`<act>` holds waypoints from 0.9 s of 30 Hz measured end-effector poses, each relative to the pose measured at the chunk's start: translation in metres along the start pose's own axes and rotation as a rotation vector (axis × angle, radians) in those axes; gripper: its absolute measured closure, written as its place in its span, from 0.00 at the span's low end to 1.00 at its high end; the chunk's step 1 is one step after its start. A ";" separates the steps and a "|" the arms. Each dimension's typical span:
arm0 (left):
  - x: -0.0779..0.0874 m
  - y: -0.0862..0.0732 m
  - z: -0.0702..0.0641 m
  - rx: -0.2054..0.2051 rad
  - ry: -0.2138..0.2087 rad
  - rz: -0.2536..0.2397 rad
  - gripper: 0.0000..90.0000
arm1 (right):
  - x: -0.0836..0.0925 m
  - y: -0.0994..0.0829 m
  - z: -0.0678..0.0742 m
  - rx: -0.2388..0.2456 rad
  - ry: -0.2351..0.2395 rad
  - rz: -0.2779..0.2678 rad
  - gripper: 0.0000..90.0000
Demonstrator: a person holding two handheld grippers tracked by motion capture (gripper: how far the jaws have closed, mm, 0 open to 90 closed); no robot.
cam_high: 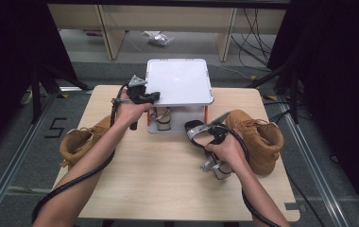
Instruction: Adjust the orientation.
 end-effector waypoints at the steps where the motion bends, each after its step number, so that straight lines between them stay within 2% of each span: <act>1: 0.000 0.000 0.000 0.001 -0.001 0.000 0.99 | -0.002 0.007 0.003 -0.013 0.000 -0.009 0.49; 5: 0.000 0.000 0.000 0.003 -0.005 -0.001 0.99 | -0.006 0.017 0.006 -0.020 -0.007 -0.017 0.48; 10: 0.000 0.000 0.000 0.004 -0.006 -0.002 0.99 | -0.011 0.035 0.013 -0.056 -0.021 -0.051 0.48; 12: 0.000 0.000 0.000 0.004 -0.006 -0.001 0.99 | -0.014 0.040 0.016 -0.076 -0.020 -0.054 0.48; 13: 0.000 0.000 0.000 0.004 -0.006 -0.001 0.99 | -0.015 0.041 0.017 -0.070 -0.016 -0.051 0.48; 14: 0.000 0.000 0.001 0.004 -0.007 -0.001 0.99 | -0.018 0.044 0.018 -0.085 -0.035 -0.053 0.48; 15: 0.000 0.000 0.001 0.004 -0.007 -0.001 0.99 | -0.020 0.047 0.018 -0.081 -0.032 -0.063 0.48; 16: 0.000 0.000 0.001 0.004 -0.007 -0.001 0.99 | -0.021 0.049 0.021 -0.097 -0.030 -0.063 0.48; 17: 0.000 0.000 0.001 0.003 -0.007 -0.001 0.99 | -0.022 0.051 0.021 -0.090 -0.026 -0.065 0.48; 18: 0.000 0.000 0.000 0.004 -0.007 0.000 0.99 | -0.023 0.052 0.023 -0.106 -0.015 -0.058 0.48; 21: 0.000 0.000 0.000 0.001 -0.007 0.000 0.99 | -0.027 0.057 0.023 -0.093 -0.033 -0.060 0.48; 22: 0.000 0.000 0.001 0.004 -0.007 0.001 0.99 | -0.027 0.058 0.024 -0.113 -0.032 -0.059 0.48; 27: 0.000 0.000 0.001 0.004 -0.007 0.001 0.99 | -0.032 0.062 0.028 -0.142 -0.048 -0.061 0.48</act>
Point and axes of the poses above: each handheld gripper's, and its own axes: x roughly backward along the jaws, y roughly out of its top, z roughly to its left, the point moved 7 cm from there along -x, roughly forward along the jaws, and after that the axes turned 4 degrees about x, right-handed, at the moved point
